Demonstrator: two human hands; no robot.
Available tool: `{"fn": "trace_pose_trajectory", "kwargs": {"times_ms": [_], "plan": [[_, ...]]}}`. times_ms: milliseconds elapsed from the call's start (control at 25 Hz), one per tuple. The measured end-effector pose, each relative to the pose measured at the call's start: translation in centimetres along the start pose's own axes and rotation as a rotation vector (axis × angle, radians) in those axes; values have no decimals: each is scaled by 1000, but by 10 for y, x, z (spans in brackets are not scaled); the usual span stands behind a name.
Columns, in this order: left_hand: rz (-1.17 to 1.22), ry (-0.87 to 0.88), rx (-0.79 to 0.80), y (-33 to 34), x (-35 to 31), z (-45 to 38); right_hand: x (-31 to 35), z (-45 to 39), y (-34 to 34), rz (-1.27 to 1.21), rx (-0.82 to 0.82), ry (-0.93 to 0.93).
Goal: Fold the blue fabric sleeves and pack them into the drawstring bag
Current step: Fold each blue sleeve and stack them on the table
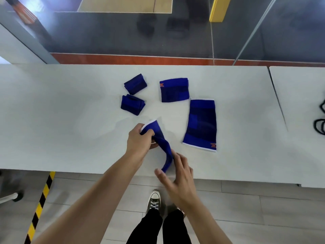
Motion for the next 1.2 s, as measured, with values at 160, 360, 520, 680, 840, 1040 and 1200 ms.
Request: {"fn": "trace_pose_trajectory", "kwargs": {"times_ms": [160, 360, 520, 680, 840, 1040, 1200], "plan": [[-47, 77, 220, 4, -23, 6, -8, -4, -32, -304, -126, 110], [33, 56, 320, 34, -51, 7, -6, -26, -69, -664, -89, 210], [24, 116, 168, 68, -74, -17, -20, -27, -103, -551, -136, 228], [-426, 522, 16, 99, -104, -45, -37, -31, -127, -405, -206, 235], [-717, 724, -23, 128, -119, -72, -46, -40, -137, -372, -397, 271], [-912, 874, -69, 140, -122, -97, -46, -53, -121, -337, -411, 318], [-964, 887, -33, 149, -120, -108, -47, -55, -116, -253, -471, 353]]}}
Point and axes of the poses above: each hand's wrist, its own z-axis away from the middle knuckle, its own y-axis out of the palm, x = y × z, the point moved 1 cm from there along -z, towards the middle knuckle, and after that the axes turned 12 degrees about -z, right-handed, at the moved point
